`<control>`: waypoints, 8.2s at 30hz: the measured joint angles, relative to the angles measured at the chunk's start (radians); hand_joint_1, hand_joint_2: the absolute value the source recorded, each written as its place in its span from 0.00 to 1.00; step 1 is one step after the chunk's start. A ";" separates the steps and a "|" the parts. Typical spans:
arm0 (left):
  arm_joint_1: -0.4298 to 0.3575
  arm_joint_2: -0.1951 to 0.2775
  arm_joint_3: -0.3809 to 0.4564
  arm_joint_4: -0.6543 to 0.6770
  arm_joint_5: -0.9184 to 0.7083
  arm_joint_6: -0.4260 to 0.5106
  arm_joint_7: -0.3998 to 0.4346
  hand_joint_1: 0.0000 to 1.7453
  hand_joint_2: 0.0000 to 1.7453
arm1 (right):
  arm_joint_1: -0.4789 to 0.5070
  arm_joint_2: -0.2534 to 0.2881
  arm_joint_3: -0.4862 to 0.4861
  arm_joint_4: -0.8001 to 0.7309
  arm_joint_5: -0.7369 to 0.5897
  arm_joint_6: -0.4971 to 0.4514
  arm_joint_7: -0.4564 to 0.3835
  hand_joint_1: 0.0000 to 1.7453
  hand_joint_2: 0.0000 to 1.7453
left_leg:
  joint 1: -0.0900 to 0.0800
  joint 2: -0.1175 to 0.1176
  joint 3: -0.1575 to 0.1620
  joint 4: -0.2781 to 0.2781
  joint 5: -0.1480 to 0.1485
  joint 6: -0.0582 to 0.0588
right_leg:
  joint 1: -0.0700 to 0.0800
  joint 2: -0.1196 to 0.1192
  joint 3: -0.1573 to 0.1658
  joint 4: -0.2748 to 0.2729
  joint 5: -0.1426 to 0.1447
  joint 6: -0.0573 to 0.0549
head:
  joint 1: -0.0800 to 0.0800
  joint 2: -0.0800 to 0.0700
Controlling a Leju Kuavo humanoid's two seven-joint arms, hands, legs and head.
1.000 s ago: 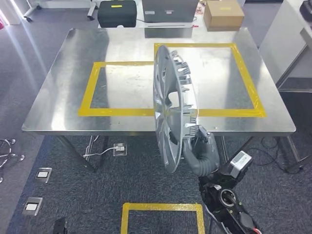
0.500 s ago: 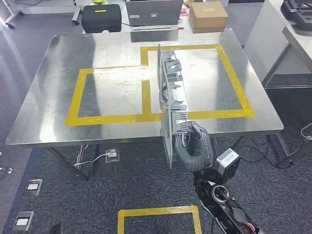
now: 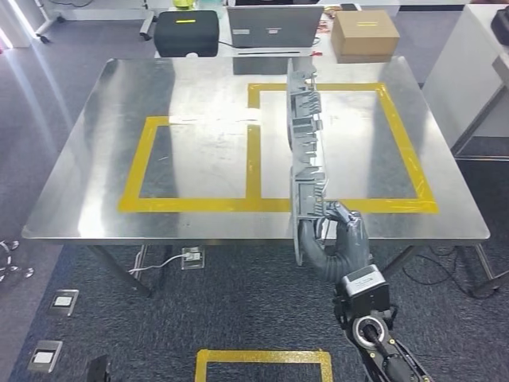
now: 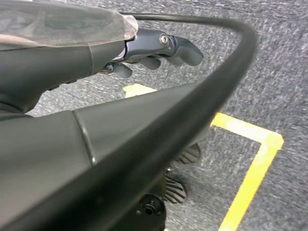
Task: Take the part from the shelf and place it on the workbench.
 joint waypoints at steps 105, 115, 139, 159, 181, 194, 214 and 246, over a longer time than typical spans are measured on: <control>0.008 0.003 -0.005 0.000 -0.045 -0.009 0.006 0.00 0.00 | -0.025 0.089 0.051 0.179 -0.616 0.755 -0.062 0.00 0.00 | -0.009 0.003 -0.077 0.000 0.073 0.004 | 0.008 0.000 0.069 -0.037 -0.048 -0.014 | -0.050 0.000; 0.007 0.003 -0.003 0.000 -0.041 -0.009 0.018 0.00 0.00 | 0.041 0.056 0.085 0.024 -0.542 0.773 -0.072 0.00 0.00 | -0.012 0.004 -0.075 0.001 0.072 0.005 | 0.008 0.001 0.070 -0.037 -0.048 -0.013 | -0.051 0.000; 0.005 0.000 0.012 0.000 -0.031 -0.002 0.022 0.00 0.00 | 0.034 0.038 0.104 0.003 -0.560 0.745 -0.053 0.00 0.00 | -0.002 0.008 -0.062 -0.013 0.090 -0.005 | -0.014 0.004 0.094 -0.034 -0.050 0.019 | -0.017 0.000; -0.002 -0.001 0.019 0.000 -0.016 -0.004 0.022 0.00 0.00 | 0.014 0.035 0.113 0.007 -0.532 0.715 -0.035 0.00 0.00 | -0.001 0.017 0.042 -0.051 0.019 0.028 | -0.011 -0.004 -0.067 0.086 -0.054 0.027 | -0.059 0.000; -0.002 -0.004 0.031 0.001 -0.014 -0.004 0.022 0.00 0.00 | 0.003 0.032 0.119 0.024 -0.543 0.717 -0.034 0.00 0.00 | 0.016 0.013 -0.021 0.128 -0.004 -0.049 | -0.012 -0.014 0.012 -0.067 0.044 -0.015 | -0.074 0.000; 0.000 -0.005 0.036 0.000 -0.014 -0.003 0.022 0.00 0.00 | 0.003 0.031 0.121 0.031 -0.530 0.716 -0.049 0.00 0.00 | -0.012 0.002 -0.004 -0.038 0.044 0.031 | -0.004 -0.010 -0.072 0.255 -0.121 0.014 | -0.029 0.000; -0.003 -0.009 0.043 0.000 -0.003 0.002 0.022 0.00 0.00 | 0.002 0.031 0.126 0.034 -0.508 0.726 -0.041 0.00 0.00 | 0.021 0.057 -0.030 0.010 0.044 -0.049 | -0.011 -0.090 0.079 -0.045 -0.038 -0.002 | -0.067 0.000; 0.002 -0.004 0.043 0.002 -0.002 0.004 0.022 0.00 0.00 | 0.003 0.031 0.127 0.031 -0.503 0.727 -0.039 0.00 0.00 | 0.002 0.049 -0.030 -0.011 0.053 -0.009 | 0.002 -0.119 0.088 -0.051 -0.030 -0.005 | -0.056 0.000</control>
